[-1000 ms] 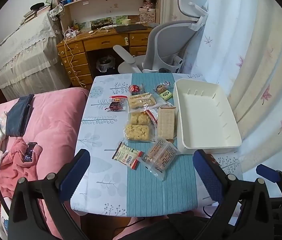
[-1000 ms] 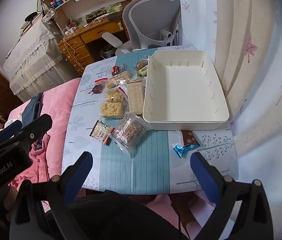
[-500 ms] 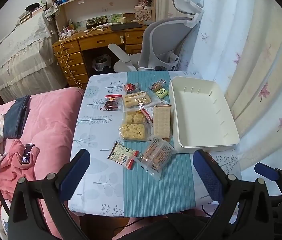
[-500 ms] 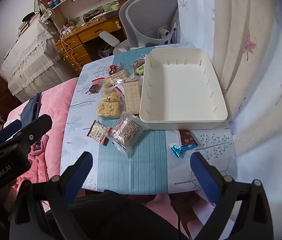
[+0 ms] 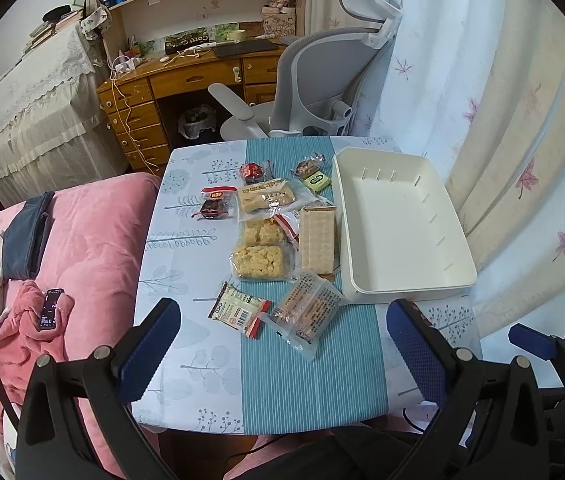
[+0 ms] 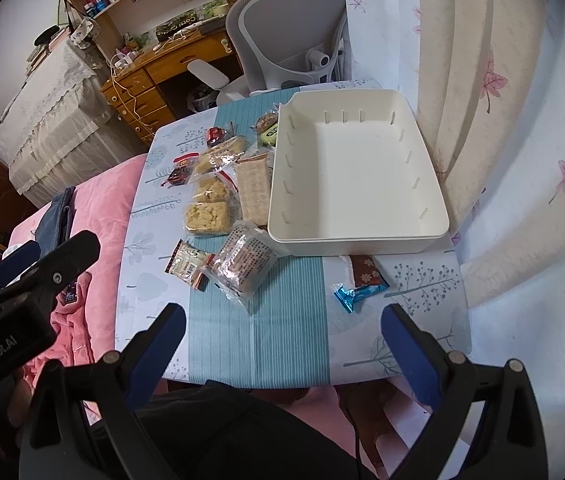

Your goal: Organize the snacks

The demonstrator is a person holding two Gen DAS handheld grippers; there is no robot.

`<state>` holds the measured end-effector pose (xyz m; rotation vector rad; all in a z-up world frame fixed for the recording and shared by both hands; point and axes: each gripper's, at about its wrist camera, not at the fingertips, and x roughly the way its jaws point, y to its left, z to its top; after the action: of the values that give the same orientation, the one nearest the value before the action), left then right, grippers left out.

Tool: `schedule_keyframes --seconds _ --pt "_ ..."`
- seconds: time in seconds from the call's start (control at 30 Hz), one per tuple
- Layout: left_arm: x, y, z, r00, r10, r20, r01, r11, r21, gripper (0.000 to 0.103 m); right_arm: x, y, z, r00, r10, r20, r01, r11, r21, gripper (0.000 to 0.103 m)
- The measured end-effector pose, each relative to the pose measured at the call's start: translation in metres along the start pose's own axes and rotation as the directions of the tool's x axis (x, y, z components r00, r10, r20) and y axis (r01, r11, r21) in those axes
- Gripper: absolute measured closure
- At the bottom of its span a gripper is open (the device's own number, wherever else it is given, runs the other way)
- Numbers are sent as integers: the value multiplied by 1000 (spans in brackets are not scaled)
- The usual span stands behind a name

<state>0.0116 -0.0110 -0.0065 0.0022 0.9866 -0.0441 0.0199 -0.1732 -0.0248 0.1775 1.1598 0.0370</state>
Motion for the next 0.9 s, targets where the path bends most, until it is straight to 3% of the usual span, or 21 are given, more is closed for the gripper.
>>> schedule_keyframes --seconds 0.6,0.9 --pt "14 1 -9 995 3 -99 0 1000 23 1 11 -7 -6 999 20 -32 -19 999 29 4" --pt "42 2 -9 980 -39 -195 43 999 14 1 26 -31 -12 997 -9 -75 20 989 145 5"
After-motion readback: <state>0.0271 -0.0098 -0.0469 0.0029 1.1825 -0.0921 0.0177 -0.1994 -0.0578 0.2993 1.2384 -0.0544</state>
